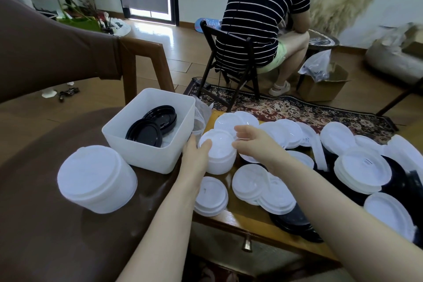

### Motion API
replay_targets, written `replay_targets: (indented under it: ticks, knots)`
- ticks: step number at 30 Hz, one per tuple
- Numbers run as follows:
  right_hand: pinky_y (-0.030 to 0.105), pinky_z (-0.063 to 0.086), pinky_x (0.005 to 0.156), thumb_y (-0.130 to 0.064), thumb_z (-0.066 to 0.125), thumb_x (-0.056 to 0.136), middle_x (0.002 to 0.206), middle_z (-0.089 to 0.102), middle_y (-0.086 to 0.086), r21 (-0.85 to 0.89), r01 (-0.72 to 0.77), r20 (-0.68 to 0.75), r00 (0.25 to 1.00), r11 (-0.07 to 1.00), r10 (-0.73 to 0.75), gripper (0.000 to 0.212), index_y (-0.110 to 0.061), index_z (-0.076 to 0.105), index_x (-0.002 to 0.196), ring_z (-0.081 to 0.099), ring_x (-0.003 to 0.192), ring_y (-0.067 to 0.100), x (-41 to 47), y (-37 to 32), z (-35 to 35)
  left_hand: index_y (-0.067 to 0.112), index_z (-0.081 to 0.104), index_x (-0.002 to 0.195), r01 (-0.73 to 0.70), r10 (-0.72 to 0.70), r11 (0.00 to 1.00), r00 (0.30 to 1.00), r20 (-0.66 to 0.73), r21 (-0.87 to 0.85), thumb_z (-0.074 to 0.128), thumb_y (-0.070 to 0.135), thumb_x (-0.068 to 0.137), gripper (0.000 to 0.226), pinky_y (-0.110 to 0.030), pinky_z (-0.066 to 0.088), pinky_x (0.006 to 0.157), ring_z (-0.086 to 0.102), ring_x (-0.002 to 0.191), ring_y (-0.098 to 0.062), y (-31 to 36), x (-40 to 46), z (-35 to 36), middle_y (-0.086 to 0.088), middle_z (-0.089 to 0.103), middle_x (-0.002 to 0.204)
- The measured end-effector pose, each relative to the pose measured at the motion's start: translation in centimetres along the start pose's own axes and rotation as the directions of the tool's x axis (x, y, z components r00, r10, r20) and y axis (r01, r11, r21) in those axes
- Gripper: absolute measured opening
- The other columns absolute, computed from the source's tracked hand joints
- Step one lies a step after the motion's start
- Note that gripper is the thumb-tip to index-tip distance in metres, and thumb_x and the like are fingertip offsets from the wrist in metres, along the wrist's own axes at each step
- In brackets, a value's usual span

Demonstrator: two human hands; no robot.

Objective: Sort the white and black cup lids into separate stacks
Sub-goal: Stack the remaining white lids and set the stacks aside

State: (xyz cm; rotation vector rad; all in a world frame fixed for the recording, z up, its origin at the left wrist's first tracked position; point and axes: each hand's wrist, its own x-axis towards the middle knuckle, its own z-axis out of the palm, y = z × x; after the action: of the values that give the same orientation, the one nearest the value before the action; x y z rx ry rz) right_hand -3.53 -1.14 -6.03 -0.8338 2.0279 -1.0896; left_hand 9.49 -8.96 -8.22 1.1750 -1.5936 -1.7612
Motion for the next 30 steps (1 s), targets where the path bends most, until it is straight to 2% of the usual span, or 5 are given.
replay_targets:
  ticks: [6, 15, 22, 25, 30]
  knots:
    - [0.030, 0.046, 0.100, -0.002, 0.059, 0.091, 0.130, 0.056, 0.004, -0.089, 0.110, 0.018, 0.994, 0.990, -0.109, 0.049, -0.015, 0.051, 0.138, 0.054, 0.121, 0.017, -0.9, 0.8, 0.2, 0.016, 0.046, 0.146, -0.066, 0.062, 0.991, 0.997, 0.041, 0.114, 0.049, -0.007, 0.095, 0.056, -0.023, 0.038, 0.085, 0.044, 0.107, -0.008, -0.5, -0.8, -0.7, 0.009, 0.049, 0.115]
    - [0.025, 0.042, 0.096, -0.001, 0.052, 0.095, 0.132, 0.050, -0.009, -0.164, 0.252, -0.182, 0.942, 0.954, -0.281, 0.048, -0.019, 0.048, 0.139, 0.050, 0.119, 0.007, -2.7, 1.2, -1.5, 0.017, 0.046, 0.145, -0.149, 0.152, 0.949, 0.988, 0.012, 0.276, 0.060, 0.016, 0.095, 0.052, -0.031, 0.041, 0.099, 0.048, 0.130, -0.016, -0.6, -2.4, -2.3, 0.000, 0.053, 0.143]
    - [0.026, 0.039, 0.089, -0.004, 0.057, 0.092, 0.129, 0.058, -0.001, -0.378, 0.163, -0.403, 0.857, 0.911, -0.321, 0.040, -0.014, 0.058, 0.131, 0.051, 0.110, 0.013, -3.7, 3.6, -6.7, 0.020, 0.014, 0.157, -0.210, -0.033, 0.351, 0.971, 0.236, 0.913, 0.058, 0.060, 0.088, 0.090, -0.035, 0.029, 0.111, 0.023, 0.147, -0.019, -2.5, -7.4, -2.7, 0.003, 0.026, 0.160]
    - [0.031, 0.039, 0.103, -0.011, 0.064, 0.088, 0.132, 0.057, 0.003, -0.463, 0.161, -0.293, 0.900, 0.872, -0.322, 0.042, -0.014, 0.059, 0.130, 0.047, 0.126, 0.020, -2.9, 4.4, -7.0, 0.020, 0.011, 0.158, -0.223, 0.032, 0.238, 0.975, 0.222, 0.945, 0.056, 0.057, 0.091, 0.088, -0.034, 0.028, 0.111, 0.026, 0.145, -0.019, -3.0, -6.7, -2.2, 0.001, 0.030, 0.157]
    - [0.044, 0.042, 0.101, -0.026, 0.063, 0.090, 0.127, 0.059, 0.005, -0.506, 0.069, -0.290, 0.925, 0.860, -0.245, 0.043, -0.017, 0.056, 0.132, 0.046, 0.125, 0.026, -1.1, 4.4, -5.7, 0.021, 0.008, 0.158, -0.204, 0.009, 0.273, 0.978, 0.210, 0.940, 0.060, 0.056, 0.086, 0.095, -0.038, 0.025, 0.114, 0.024, 0.145, -0.024, -3.2, -5.7, -1.8, -0.003, 0.028, 0.155]
